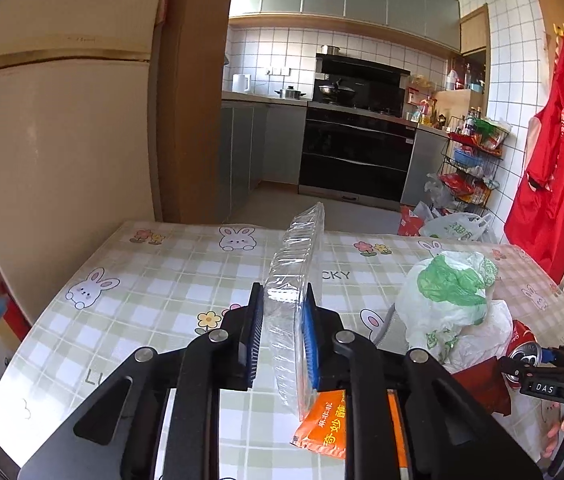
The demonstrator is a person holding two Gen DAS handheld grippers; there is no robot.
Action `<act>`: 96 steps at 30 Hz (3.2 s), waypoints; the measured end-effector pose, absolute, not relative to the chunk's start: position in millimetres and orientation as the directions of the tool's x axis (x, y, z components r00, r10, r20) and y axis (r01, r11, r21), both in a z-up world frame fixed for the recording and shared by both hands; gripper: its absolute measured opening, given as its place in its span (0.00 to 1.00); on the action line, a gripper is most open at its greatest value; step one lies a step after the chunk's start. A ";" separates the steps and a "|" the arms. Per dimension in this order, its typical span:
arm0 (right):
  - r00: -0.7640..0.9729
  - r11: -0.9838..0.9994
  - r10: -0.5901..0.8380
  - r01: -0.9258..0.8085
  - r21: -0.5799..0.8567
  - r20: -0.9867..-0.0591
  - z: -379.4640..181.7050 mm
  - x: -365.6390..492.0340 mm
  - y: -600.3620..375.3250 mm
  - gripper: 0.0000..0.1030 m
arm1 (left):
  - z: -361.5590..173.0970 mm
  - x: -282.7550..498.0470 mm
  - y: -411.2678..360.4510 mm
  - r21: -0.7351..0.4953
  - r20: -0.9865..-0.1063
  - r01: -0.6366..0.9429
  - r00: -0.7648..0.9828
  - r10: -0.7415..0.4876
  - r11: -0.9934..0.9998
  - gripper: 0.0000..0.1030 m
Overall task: Collect trash
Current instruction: 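Carry the bottle with the left gripper while the right grasps the crushed red can, then open both grippers over the bucket to drop the bottle and can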
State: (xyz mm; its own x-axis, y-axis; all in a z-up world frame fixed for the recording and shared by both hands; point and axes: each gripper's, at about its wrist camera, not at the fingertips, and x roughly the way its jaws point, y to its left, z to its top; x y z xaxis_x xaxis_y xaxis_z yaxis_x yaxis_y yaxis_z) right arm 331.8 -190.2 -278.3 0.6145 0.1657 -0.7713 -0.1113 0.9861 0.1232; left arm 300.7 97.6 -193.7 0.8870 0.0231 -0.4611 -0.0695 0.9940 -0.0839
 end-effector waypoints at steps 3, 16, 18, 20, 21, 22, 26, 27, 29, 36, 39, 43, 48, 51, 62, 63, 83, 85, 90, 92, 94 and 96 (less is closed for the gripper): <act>0.627 0.985 0.170 -0.117 0.124 -0.760 -273.0 327.6 -192.5 0.48 | -190.9 296.1 106.5 -0.099 -0.456 -0.085 0.890 0.031 0.991 0.17; 0.675 0.979 0.206 -0.133 0.158 -0.708 -239.5 299.3 -206.9 0.45 | -166.3 268.0 106.4 -0.100 -0.413 -0.059 0.911 0.012 0.993 0.17; 0.683 0.977 0.213 -0.137 0.164 -0.699 -232.5 291.1 -206.2 0.45 | -160.1 261.6 105.4 -0.096 -0.406 -0.052 0.914 0.008 0.994 0.17; 0.692 0.975 0.221 -0.145 0.168 -0.687 -224.5 282.1 -206.2 0.45 | -153.9 253.3 104.2 -0.094 -0.398 -0.043 0.917 0.002 0.995 0.17; 0.697 0.975 0.224 -0.148 0.168 -0.682 -221.1 278.2 -206.9 0.45 | -150.3 248.5 103.0 -0.092 -0.395 -0.037 0.918 -0.003 0.995 0.17; 0.701 0.974 0.227 -0.152 0.169 -0.677 -216.8 274.3 -207.2 0.45 | -147.3 245.4 101.7 -0.093 -0.395 -0.030 0.919 -0.010 0.995 0.17; 0.715 0.970 0.242 -0.163 0.180 -0.656 -200.3 255.2 -208.2 0.45 | -136.3 228.3 95.2 -0.102 -0.391 0.023 0.918 -0.061 0.995 0.17; 0.718 0.969 0.245 -0.164 0.183 -0.652 -196.4 251.9 -208.9 0.45 | -133.8 223.0 93.2 -0.103 -0.391 0.036 0.917 -0.074 0.994 0.17; 0.725 0.967 0.253 -0.167 0.193 -0.641 -188.2 242.1 -210.4 0.45 | -128.6 212.6 89.1 -0.104 -0.388 0.061 0.917 -0.097 0.993 0.17; 0.754 0.958 0.282 -0.193 0.210 -0.593 -154.5 206.6 -209.1 0.45 | -113.5 167.6 70.5 -0.106 -0.381 0.144 0.908 -0.174 0.984 0.17; 0.768 0.955 0.295 -0.211 0.210 -0.569 -139.7 188.5 -207.3 0.45 | -109.4 148.3 61.9 -0.105 -0.388 0.179 0.898 -0.206 0.978 0.17; 0.782 0.951 0.307 -0.229 0.209 -0.543 -123.8 165.1 -204.4 0.45 | -106.0 120.5 51.7 -0.114 -0.401 0.215 0.883 -0.243 0.970 0.17; 0.796 0.947 0.317 -0.240 0.212 -0.516 -107.3 138.4 -204.2 0.45 | -106.0 92.0 43.0 -0.144 -0.427 0.235 0.862 -0.274 0.961 0.17; 0.803 0.946 0.322 -0.249 0.209 -0.502 -98.6 121.5 -203.3 0.45 | -109.6 77.3 36.4 -0.145 -0.440 0.244 0.852 -0.283 0.959 0.17; 0.814 0.944 0.328 -0.257 0.209 -0.480 -87.5 87.1 -212.7 0.45 | -128.6 47.0 18.9 -0.172 -0.494 0.246 0.816 -0.300 0.954 0.17; 0.813 0.944 0.328 -0.256 0.211 -0.481 -88.0 88.2 -213.6 0.45 | -130.7 47.1 16.8 -0.170 -0.502 0.247 0.812 -0.300 0.954 0.17; 0.776 0.931 0.361 -0.262 0.256 -0.518 -103.0 105.7 -215.6 0.45 | -138.1 63.6 15.9 -0.201 -0.494 0.233 0.814 -0.304 0.951 0.76; 0.767 0.925 0.375 -0.274 0.263 -0.521 -101.7 103.6 -212.1 0.45 | -130.6 62.0 22.8 -0.174 -0.475 0.196 0.842 -0.257 0.965 0.89; 0.745 0.914 0.405 -0.310 0.262 -0.530 -99.1 93.3 -198.6 0.45 | -115.9 59.5 44.4 -0.123 -0.450 0.083 0.884 -0.130 0.989 0.94; 0.735 0.909 0.415 -0.325 0.259 -0.536 -98.7 89.2 -192.3 0.45 | -112.5 58.1 56.1 -0.120 -0.446 0.043 0.890 -0.093 0.992 0.94; 0.729 0.908 0.420 -0.337 0.250 -0.541 -98.1 85.5 -186.4 0.45 | -109.8 55.2 68.3 -0.123 -0.439 0.002 0.897 -0.056 0.992 0.94; 0.725 0.906 0.423 -0.344 0.246 -0.544 -97.2 82.9 -182.2 0.45 | -108.8 52.2 79.9 -0.132 -0.436 -0.030 0.900 -0.031 0.991 0.94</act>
State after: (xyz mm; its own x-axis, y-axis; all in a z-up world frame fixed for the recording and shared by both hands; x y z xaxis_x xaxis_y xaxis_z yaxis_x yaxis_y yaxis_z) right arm 82.9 -182.2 -97.2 0.7245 0.4227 -0.5444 -0.3438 0.9062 0.2462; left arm 52.2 79.9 -108.8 0.8995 -0.0310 -0.4358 -0.0296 0.9909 -0.1315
